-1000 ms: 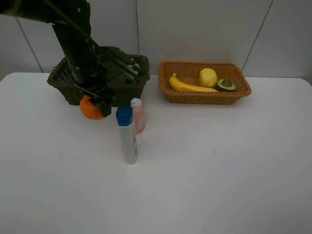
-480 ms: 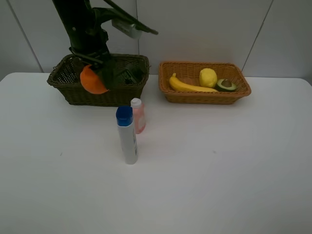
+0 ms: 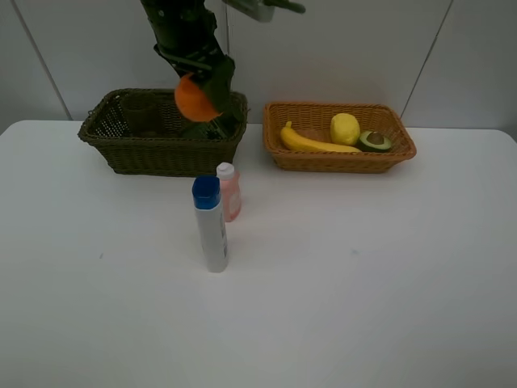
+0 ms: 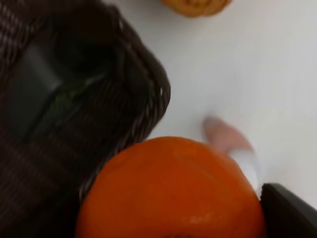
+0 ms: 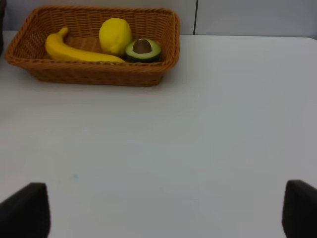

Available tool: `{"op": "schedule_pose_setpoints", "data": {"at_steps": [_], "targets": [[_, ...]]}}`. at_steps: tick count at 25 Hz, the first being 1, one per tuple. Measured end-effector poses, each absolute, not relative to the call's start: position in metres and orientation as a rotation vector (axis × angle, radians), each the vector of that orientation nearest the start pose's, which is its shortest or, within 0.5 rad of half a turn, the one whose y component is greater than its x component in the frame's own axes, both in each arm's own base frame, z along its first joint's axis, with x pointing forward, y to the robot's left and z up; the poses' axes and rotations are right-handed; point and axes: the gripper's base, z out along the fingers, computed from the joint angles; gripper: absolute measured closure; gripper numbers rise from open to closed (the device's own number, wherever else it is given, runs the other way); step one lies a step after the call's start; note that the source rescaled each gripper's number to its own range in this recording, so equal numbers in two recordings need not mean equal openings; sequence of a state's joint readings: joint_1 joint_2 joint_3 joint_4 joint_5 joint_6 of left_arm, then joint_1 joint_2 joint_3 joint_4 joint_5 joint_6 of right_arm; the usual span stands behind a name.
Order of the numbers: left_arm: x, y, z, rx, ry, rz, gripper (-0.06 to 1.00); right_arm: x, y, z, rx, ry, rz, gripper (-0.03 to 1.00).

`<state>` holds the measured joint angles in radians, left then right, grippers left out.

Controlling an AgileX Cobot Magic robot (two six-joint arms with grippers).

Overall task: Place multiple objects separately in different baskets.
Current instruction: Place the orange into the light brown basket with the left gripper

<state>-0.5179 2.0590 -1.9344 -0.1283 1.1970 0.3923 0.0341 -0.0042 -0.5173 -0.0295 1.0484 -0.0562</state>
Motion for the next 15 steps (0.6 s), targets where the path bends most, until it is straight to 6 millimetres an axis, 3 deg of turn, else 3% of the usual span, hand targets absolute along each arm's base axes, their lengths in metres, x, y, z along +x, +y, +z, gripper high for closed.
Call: {"op": "schedule_pose_setpoints", "data": {"at_steps": [6, 15], "targets": [[0.397, -0.271, 0.277, 1.212, 2.385, -0.235, 0.01, -0.007, -0.003, 0.283, -0.089, 2.009, -0.049, -0.02], [0.417, -0.317, 0.246, 1.181, 2.106, -0.248, 0.01, -0.007, -0.003, 0.283, -0.089, 2.009, -0.049, -0.02]]}}
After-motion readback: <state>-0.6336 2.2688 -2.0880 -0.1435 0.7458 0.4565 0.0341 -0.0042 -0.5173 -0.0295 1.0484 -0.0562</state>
